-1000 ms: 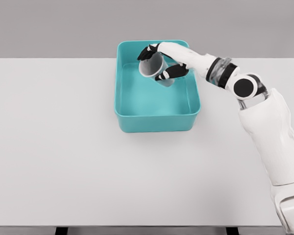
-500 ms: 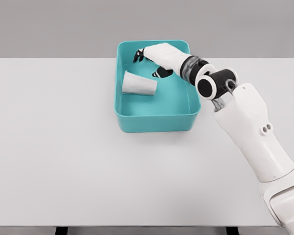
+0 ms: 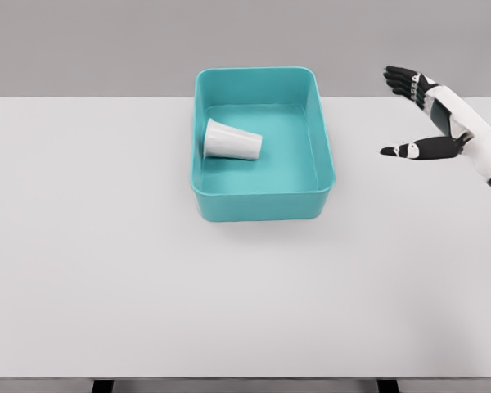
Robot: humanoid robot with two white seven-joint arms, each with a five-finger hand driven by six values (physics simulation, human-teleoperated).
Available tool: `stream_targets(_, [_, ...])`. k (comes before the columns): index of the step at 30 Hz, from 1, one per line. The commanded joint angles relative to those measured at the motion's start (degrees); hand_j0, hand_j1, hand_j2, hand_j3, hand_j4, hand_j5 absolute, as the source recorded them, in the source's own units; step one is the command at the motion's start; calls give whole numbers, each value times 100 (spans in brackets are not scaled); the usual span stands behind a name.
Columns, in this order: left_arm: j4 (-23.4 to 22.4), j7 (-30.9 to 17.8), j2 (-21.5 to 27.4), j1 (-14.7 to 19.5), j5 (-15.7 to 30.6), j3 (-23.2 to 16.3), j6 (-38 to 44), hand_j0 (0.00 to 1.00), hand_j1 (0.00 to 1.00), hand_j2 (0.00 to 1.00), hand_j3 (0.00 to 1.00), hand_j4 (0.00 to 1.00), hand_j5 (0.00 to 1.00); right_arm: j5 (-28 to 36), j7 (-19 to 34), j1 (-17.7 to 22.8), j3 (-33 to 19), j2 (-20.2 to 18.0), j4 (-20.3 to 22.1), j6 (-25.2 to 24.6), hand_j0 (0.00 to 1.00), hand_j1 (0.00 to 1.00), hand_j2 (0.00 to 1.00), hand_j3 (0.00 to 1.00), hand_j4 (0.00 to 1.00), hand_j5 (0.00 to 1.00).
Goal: Put the paper cup into the basket with your right arm
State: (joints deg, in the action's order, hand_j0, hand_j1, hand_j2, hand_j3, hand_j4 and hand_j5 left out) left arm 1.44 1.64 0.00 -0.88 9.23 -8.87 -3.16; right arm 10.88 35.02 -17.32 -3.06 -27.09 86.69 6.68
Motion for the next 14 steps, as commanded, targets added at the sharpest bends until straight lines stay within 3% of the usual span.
stream_targets(1, [-3,-5,0,0,0,-1,0,100,100,100,100,100,100,248,-2,0,-397,-77,-82,61,100,100,100,100,100,100])
stream_targets(14, [-3,3,0,0,0,-1,0,100,100,100,100,100,100,-306,-2,35,-389,20,-566,70,100,100,100,100,100,100])
